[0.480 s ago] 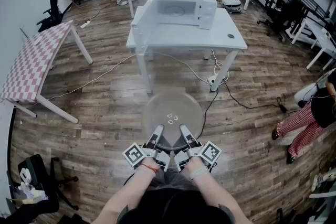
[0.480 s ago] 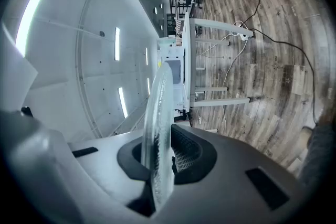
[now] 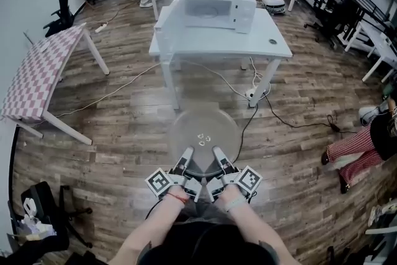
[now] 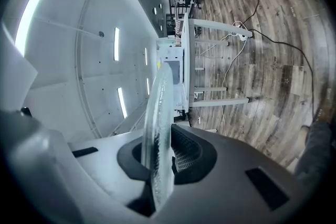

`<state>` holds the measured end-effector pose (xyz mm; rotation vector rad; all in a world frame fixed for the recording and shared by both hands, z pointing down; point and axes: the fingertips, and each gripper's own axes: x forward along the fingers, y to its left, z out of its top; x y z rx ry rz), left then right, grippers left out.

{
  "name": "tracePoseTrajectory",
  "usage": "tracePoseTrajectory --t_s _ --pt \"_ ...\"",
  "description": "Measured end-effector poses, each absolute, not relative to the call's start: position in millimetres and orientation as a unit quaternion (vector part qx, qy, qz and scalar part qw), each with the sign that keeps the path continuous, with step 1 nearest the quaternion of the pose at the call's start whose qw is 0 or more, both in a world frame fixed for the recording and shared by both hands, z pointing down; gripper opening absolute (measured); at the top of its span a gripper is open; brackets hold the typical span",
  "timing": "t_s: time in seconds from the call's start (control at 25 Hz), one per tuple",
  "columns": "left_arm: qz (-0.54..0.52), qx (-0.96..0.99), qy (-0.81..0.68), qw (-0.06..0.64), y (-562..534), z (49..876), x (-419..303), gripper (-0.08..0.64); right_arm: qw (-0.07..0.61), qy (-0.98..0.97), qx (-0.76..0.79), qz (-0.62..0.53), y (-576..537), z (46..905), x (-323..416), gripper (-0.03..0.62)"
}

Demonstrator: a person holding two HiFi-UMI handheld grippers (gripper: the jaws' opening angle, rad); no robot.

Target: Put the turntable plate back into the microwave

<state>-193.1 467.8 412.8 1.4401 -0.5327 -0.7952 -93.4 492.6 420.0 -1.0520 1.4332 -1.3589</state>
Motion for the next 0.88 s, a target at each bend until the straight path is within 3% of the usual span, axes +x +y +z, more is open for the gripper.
tracePoseTrajectory --t_s 0.88 --pt "-0.336 0.638 -0.226 0.654 393.5 422.3 -162.0 0.032 0.457 0.563 -0.426 -0.541 422.5 429.3 -64.6 0.04"
